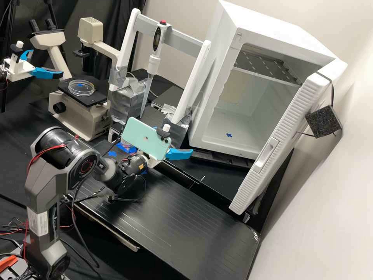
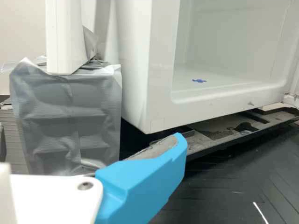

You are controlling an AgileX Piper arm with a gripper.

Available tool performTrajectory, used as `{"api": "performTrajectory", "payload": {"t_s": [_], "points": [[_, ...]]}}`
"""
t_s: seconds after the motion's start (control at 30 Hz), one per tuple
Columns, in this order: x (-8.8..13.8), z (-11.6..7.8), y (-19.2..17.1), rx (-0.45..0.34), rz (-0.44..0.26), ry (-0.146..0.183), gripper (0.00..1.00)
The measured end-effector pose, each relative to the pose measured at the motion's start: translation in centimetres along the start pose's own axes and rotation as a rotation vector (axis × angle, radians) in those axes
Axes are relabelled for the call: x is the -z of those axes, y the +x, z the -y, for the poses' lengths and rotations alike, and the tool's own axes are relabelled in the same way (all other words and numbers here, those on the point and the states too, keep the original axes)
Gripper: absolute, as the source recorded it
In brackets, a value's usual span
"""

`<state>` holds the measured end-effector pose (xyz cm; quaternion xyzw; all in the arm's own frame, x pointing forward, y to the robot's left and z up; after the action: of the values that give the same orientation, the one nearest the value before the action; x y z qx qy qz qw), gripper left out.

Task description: Move the petri dish to the bench

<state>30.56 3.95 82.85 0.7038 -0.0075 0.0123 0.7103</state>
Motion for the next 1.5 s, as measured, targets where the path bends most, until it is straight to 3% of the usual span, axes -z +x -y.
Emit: {"api": "performTrajectory", "payload": {"t_s": [0.3, 0.47, 0.7, 0.9, 1.1, 1.2, 1.27, 1.5], "points": [[-0.1, 0.1, -0.1, 0.0, 0.0, 0.0, 1.0], [0.2, 0.0, -1.9, 0.004, -0.022, 0.007, 1.0], [2.5, -0.6, -6.9, -0.026, -0.211, 0.028, 1.0], [7.0, 0.6, -10.9, 0.031, -0.472, 0.045, 1.0], [10.8, 2.9, -13.6, 0.13, -0.689, -0.036, 1.0], [12.6, 3.7, -14.0, 0.18, -0.754, -0.072, 1.0], [13.9, 4.4, -14.2, 0.216, -0.795, -0.075, 1.0], [17.4, 6.2, -12.6, 0.316, -0.82, -0.093, 1.0]]}}
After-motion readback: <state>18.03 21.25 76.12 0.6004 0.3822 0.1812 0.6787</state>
